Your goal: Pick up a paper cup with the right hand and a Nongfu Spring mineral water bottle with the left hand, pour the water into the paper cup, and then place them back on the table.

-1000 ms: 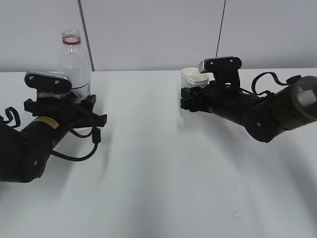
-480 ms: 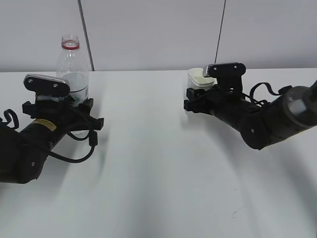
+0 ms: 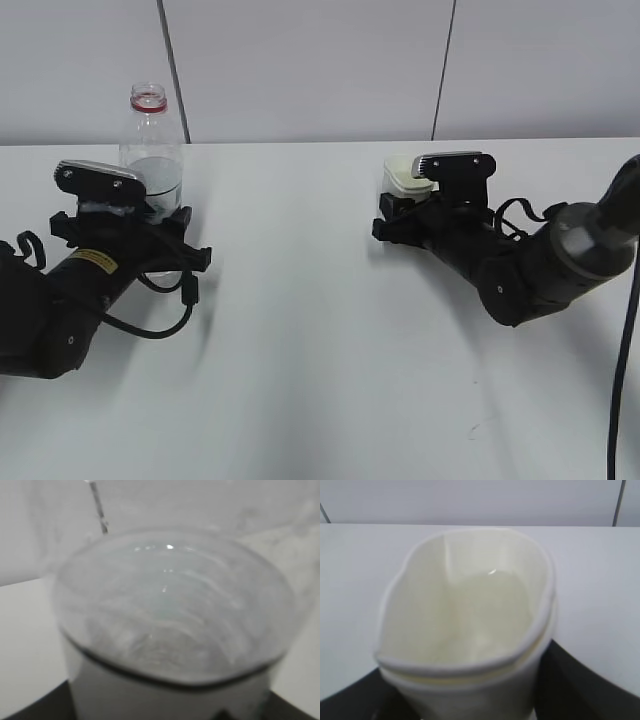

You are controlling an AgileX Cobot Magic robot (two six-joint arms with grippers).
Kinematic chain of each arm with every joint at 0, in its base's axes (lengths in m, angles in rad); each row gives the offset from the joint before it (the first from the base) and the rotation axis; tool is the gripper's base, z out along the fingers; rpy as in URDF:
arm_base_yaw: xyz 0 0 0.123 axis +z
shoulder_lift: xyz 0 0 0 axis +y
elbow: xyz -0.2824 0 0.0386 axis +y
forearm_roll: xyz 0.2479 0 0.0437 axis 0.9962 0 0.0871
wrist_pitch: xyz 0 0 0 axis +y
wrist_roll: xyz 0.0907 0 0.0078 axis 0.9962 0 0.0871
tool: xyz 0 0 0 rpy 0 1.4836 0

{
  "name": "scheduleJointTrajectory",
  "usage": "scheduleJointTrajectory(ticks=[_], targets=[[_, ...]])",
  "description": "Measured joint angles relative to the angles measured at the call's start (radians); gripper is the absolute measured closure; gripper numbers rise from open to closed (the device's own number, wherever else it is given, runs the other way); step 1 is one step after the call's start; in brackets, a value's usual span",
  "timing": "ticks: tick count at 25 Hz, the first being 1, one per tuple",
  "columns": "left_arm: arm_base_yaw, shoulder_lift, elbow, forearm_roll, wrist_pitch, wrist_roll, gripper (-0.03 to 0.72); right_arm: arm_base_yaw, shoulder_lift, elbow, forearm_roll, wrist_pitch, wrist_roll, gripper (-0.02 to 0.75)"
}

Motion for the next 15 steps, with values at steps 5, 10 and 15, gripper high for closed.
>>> scheduleJointTrajectory(ticks=[5, 10, 15], targets=[[0.017, 0.039, -0.041, 0.012, -0.016, 0.000, 0.322, 0.000, 0.011, -0.002, 0.000, -0.022, -0.001, 0.313], [0.026, 0.082, -0.081, 0.021, -0.051, 0.000, 0.322, 0.000, 0.020, -0.003, 0.000, -0.041, -0.002, 0.313], [0.026, 0.119, -0.110, 0.026, -0.095, 0.000, 0.322, 0.000, 0.020, -0.003, -0.002, -0.043, -0.002, 0.313]])
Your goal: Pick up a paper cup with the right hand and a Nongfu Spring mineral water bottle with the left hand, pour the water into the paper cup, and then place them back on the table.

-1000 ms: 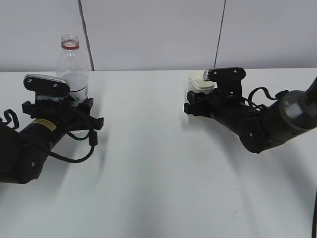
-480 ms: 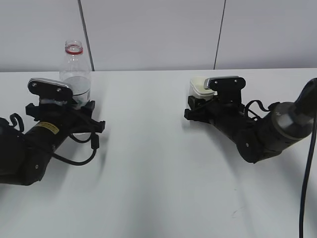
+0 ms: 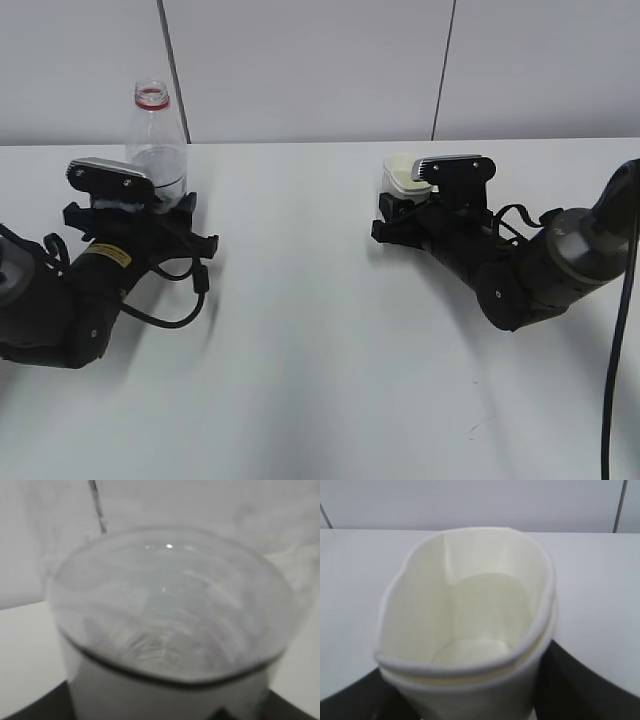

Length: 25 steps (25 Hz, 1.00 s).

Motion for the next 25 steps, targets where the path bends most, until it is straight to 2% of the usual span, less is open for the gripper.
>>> scheduleJointTrajectory(ticks=[13, 25], targets=[[0.000, 0.009, -0.004, -0.091, -0.016, -0.009, 0.319, 0.000, 0.002, 0.000, -0.034, 0.000, 0.000, 0.313], [0.001, 0.014, -0.004, -0.101, -0.006, -0.012, 0.224, 0.000, 0.004, -0.002, -0.038, -0.005, 0.000, 0.313]])
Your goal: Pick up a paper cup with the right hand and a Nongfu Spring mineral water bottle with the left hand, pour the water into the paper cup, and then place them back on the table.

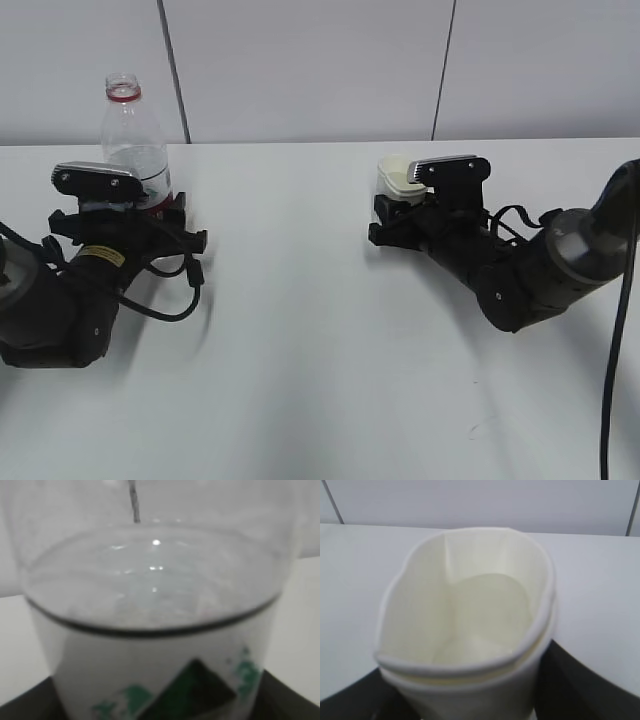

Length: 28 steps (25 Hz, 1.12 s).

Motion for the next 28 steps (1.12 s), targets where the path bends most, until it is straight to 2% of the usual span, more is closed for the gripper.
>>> scheduleJointTrajectory(ticks=[25, 28], targets=[[0.000, 0.005, 0.000, -0.017, 0.009, 0.000, 0.214, 0.000, 0.002, 0.000, -0.006, -0.034, 0.000, 0.312], [0.000, 0.005, 0.000, -0.017, 0.009, 0.000, 0.214, 0.000, 0.002, 0.000, -0.006, -0.049, 0.000, 0.279]])
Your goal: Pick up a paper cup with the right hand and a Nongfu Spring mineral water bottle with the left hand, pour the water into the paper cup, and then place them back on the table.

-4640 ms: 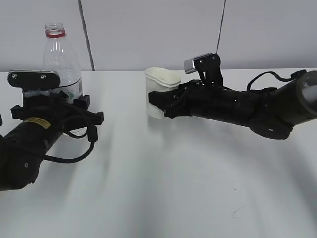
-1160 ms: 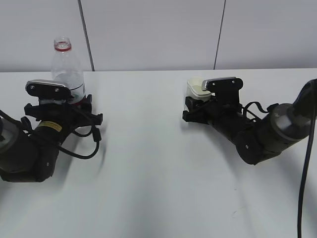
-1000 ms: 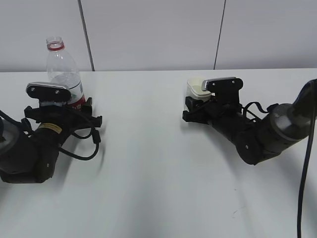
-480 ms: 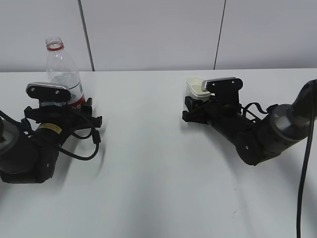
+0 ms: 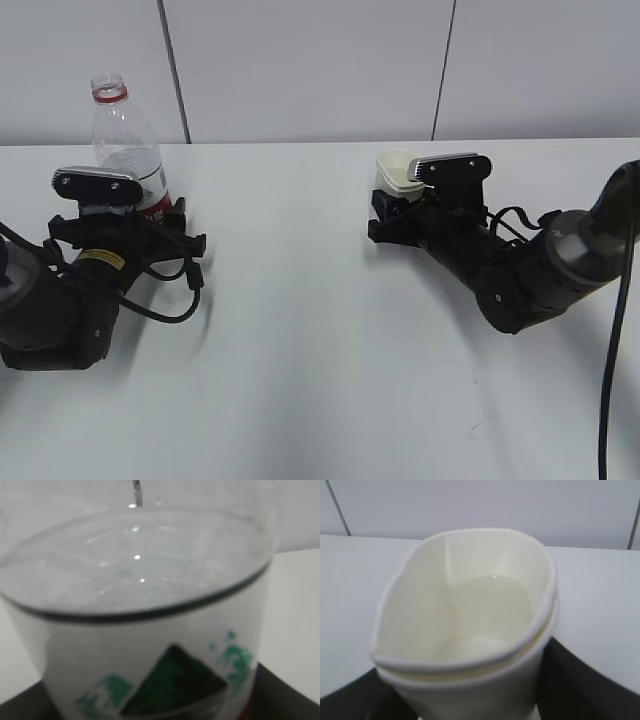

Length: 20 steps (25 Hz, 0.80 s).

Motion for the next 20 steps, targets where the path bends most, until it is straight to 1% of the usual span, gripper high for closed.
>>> scheduleJointTrajectory(ticks=[4, 6, 16, 20], targets=[[0.000, 0.000, 0.000, 0.000, 0.001, 0.000, 0.214, 0.000, 0.000, 0.000, 0.000, -0.009, 0.000, 0.204], [0.000, 0.000, 0.000, 0.000, 0.001, 0.000, 0.214, 0.000, 0.000, 0.000, 0.000, -0.013, 0.000, 0.188], [0.000, 0.000, 0.000, -0.002, 0.001, 0.000, 0.214, 0.000, 0.000, 0.000, 0.000, -0.021, 0.000, 0.178], [0.000, 0.000, 0.000, -0.003, 0.001, 0.000, 0.214, 0.000, 0.000, 0.028, 0.000, -0.042, 0.000, 0.178]])
